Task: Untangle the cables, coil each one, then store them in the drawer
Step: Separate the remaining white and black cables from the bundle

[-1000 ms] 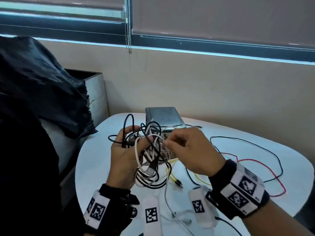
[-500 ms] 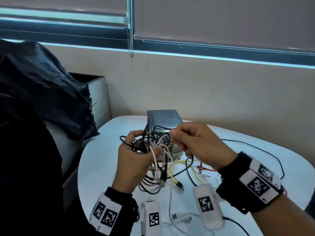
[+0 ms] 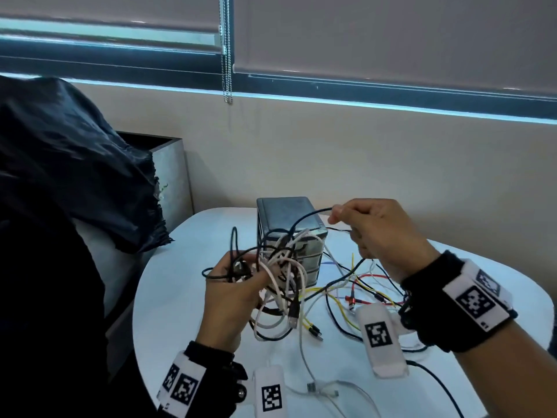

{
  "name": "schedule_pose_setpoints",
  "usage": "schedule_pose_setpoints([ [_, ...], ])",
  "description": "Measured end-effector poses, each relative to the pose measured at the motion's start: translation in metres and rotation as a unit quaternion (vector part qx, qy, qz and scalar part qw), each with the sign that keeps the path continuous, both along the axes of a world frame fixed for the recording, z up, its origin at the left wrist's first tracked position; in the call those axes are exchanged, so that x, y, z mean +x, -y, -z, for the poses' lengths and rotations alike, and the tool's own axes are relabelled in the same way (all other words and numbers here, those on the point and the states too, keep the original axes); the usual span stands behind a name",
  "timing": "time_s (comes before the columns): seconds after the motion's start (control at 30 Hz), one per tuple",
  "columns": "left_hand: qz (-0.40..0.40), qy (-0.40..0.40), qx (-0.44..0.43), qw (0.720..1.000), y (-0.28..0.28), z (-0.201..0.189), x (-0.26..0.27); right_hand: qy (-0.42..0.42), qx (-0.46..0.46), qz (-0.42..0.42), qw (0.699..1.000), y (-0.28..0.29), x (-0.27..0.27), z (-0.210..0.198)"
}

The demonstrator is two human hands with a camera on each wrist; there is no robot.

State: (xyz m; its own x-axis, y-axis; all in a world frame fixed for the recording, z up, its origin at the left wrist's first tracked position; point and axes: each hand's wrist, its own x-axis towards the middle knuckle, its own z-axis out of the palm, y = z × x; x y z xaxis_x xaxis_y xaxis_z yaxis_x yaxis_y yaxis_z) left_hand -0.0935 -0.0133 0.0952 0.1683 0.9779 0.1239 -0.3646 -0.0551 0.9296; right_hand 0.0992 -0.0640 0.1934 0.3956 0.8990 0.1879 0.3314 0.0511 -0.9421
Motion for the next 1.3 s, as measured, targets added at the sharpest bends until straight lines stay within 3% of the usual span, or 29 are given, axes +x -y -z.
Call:
schedule_pose_setpoints([
  [0.1, -0.015, 0.016, -0.001, 1.000, -0.005, 0.002, -0.004, -0.070, 0.017, 0.013, 0.997, 0.000, 0.007, 0.002],
  [0.23, -0.005, 0.007, 0.010, 1.000, -0.006, 0.005, -0.007, -0.074, 0.024, 0.019, 0.997, 0.001, 0.010, 0.003],
  [0.37, 0.020, 0.158, -0.062, 0.985, -0.009, 0.004, -0.017, -0.090, 0.031, 0.043, 0.995, 0.001, 0.019, 0.006],
  [0.43, 0.021, 0.197, -0.088, 0.976, -0.012, 0.004, -0.020, -0.100, 0.029, 0.042, 0.994, 0.002, 0.017, 0.011],
  [0.57, 0.012, 0.165, -0.083, 0.983, -0.009, 0.003, -0.019, -0.114, 0.023, -0.033, 0.993, 0.002, -0.002, 0.023],
  [0.73, 0.029, 0.160, -0.072, 0.984, -0.011, 0.006, -0.021, -0.275, -0.095, -0.133, 0.947, -0.001, -0.021, 0.045],
  [0.87, 0.028, 0.150, -0.075, 0.986, -0.009, 0.005, -0.024, -0.171, -0.187, -0.136, 0.958, -0.003, -0.033, 0.051],
  [1.03, 0.046, 0.177, -0.097, 0.978, -0.016, 0.005, -0.035, 0.061, -0.070, -0.031, 0.995, -0.014, -0.015, 0.041],
  [1.17, 0.059, 0.203, -0.143, 0.967, -0.032, 0.005, -0.058, 0.123, -0.046, -0.023, 0.991, -0.012, 0.019, 0.030],
  [1.3, 0.036, 0.224, -0.133, 0.965, -0.039, -0.001, -0.071, 0.142, -0.050, -0.003, 0.989, -0.009, 0.042, 0.030],
])
